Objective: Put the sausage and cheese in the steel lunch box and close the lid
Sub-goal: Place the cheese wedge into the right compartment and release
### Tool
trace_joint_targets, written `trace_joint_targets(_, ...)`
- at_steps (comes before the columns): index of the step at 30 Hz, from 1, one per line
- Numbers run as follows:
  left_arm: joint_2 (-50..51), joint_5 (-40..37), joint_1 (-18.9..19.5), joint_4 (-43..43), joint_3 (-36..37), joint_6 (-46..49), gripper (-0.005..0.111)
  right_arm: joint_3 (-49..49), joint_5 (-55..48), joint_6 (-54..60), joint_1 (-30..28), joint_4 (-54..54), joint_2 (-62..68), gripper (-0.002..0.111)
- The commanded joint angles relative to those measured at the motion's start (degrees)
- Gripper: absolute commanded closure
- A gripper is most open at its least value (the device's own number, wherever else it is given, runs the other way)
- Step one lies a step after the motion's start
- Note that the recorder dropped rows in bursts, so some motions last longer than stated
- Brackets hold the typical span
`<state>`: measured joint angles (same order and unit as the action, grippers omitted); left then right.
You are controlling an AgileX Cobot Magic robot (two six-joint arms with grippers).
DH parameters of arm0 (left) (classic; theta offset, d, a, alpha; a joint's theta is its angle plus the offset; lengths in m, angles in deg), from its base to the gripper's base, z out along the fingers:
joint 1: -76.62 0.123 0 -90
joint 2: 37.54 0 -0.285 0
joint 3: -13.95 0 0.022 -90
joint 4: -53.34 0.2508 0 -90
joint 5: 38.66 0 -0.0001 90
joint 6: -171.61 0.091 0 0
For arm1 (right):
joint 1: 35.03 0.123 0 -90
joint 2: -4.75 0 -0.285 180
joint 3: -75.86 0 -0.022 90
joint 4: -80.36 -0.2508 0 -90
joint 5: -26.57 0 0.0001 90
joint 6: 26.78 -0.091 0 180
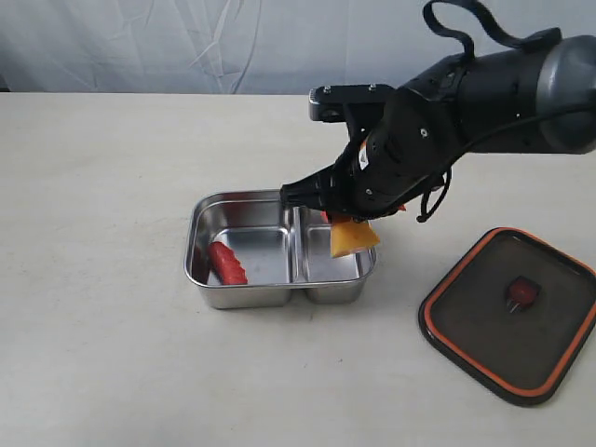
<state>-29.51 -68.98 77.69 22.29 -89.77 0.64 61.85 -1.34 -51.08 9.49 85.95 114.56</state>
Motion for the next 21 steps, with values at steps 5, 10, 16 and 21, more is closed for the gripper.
trace_joint_targets(5, -0.24, 0.42, 0.00, 0.30, 0.03, 0.24, 0.107, 0.11, 7.74, 1.75, -1.11, 1.77, 2.95, 0.109)
trace_joint_targets(10, -0.24, 0.42, 0.00, 0.30, 0.03, 0.37, 0.107, 0.11, 7.12, 1.75, -1.11, 1.60, 4.16, 0.109)
trace_joint_targets(16, -0.24, 0.42, 0.00, 0.30, 0.03, 0.37, 0.107, 0.11, 5.43, 1.75, -1.11, -0.42, 6.62, 0.109)
trace_joint_targets(21, -0.24, 0.42, 0.00, 0.30, 0.03, 0.37, 0.107, 0.11, 5.65, 1.75, -1.11, -0.57, 7.48, 0.109)
